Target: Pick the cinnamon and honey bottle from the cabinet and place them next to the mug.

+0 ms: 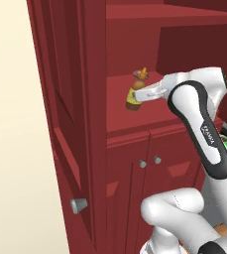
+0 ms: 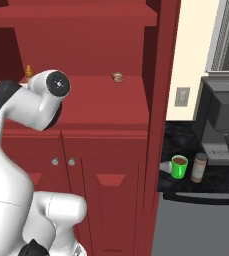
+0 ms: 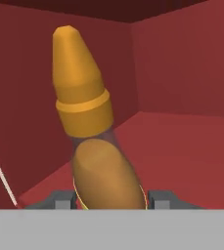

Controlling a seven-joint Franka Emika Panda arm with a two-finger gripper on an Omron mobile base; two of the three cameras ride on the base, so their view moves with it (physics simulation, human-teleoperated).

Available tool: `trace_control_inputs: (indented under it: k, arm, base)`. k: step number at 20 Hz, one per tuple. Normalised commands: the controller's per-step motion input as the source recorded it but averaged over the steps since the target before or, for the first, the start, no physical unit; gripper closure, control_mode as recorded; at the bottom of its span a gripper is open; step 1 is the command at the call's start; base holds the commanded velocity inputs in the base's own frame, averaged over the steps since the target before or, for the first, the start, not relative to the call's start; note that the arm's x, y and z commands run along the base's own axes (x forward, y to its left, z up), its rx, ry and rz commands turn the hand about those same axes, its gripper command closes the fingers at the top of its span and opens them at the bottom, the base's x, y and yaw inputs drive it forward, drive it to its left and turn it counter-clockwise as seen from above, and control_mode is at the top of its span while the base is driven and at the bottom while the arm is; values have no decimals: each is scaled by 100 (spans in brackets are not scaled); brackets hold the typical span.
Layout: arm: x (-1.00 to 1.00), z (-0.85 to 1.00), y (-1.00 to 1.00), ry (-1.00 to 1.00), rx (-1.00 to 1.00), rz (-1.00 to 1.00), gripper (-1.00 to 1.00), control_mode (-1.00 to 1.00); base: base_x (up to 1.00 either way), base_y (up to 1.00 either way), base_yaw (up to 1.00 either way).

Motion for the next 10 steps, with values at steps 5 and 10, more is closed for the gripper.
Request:
trace_control_inputs:
  k: [5,10]
  arm:
    - [-27,39,-28,-2,4,0,100,-100]
    - [0,0,0,0,0,0,100,-100]
  base:
    - [0,0,0]
    - [0,0,0]
